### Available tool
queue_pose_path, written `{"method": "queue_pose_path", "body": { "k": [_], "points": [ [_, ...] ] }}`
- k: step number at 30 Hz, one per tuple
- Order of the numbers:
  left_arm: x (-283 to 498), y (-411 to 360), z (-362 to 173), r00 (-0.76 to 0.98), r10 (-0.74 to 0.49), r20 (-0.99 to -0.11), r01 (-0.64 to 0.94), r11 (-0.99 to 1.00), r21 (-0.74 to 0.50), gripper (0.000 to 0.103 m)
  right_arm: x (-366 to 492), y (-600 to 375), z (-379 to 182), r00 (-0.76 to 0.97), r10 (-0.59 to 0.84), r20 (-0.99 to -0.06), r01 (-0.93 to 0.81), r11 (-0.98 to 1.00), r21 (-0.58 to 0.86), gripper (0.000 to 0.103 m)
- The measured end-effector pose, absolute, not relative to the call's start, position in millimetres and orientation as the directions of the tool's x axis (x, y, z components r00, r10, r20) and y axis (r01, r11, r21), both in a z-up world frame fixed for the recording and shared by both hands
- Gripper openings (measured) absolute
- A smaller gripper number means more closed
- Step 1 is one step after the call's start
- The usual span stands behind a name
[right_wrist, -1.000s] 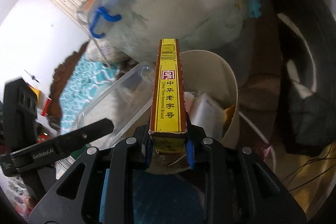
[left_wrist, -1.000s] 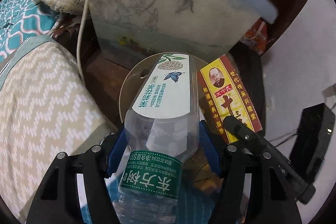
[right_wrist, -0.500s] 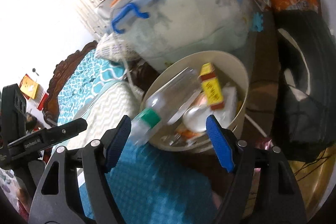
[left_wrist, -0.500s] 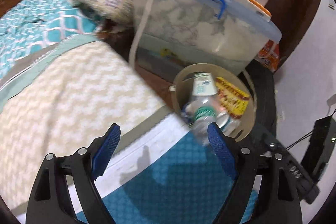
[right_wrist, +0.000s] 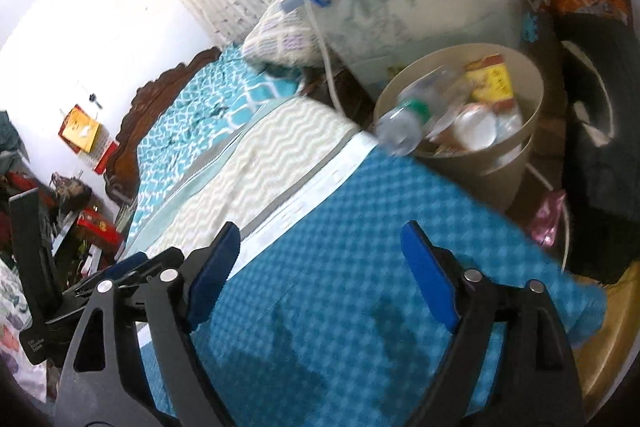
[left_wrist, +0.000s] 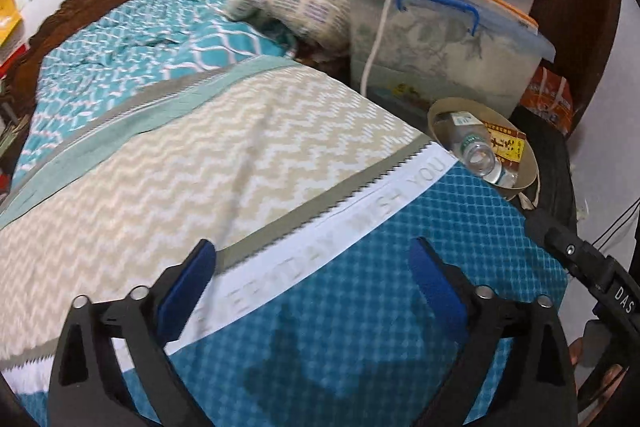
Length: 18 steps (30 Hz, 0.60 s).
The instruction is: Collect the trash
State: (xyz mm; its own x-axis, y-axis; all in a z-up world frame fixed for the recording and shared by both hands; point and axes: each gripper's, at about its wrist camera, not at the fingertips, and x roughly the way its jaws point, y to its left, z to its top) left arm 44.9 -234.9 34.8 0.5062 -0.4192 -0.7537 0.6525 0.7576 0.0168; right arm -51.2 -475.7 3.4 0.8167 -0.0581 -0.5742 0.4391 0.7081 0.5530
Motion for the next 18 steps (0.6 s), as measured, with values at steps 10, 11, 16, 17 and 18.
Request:
{"method": "queue_pose_path", "body": {
  "k": [10,11,16,17,18],
  "points": [
    [33,-160,49,0.561,-0.413,-0.718,0.587,0.810,-0.008,0.094,-55,-413,28,0.819,-0.044,-0.572,0.412,0.740,0.532,0.093],
    [34,-153,49,0.556,-0.421,-0.717,0.582,0.813,-0.026,0.094,-56,-407,32,0.821,-0.048,-0.569,0.408,0.746,0.527,0.093],
    [36,-127,49,0.553,-0.431,-0.713,0.555,0.829,-0.070,0.094,-59,-380,48,0.831,-0.064,-0.552,0.392,0.772,0.500,0.096],
    [37,-122,49,0.552,-0.430,-0.714,0.549,0.832,-0.076,0.094,-59,-377,50,0.832,-0.062,-0.552,0.388,0.775,0.498,0.097],
    [38,-119,48,0.553,-0.429,-0.714,0.546,0.834,-0.079,0.094,-58,-374,51,0.831,-0.059,-0.553,0.384,0.779,0.495,0.097]
  ]
}}
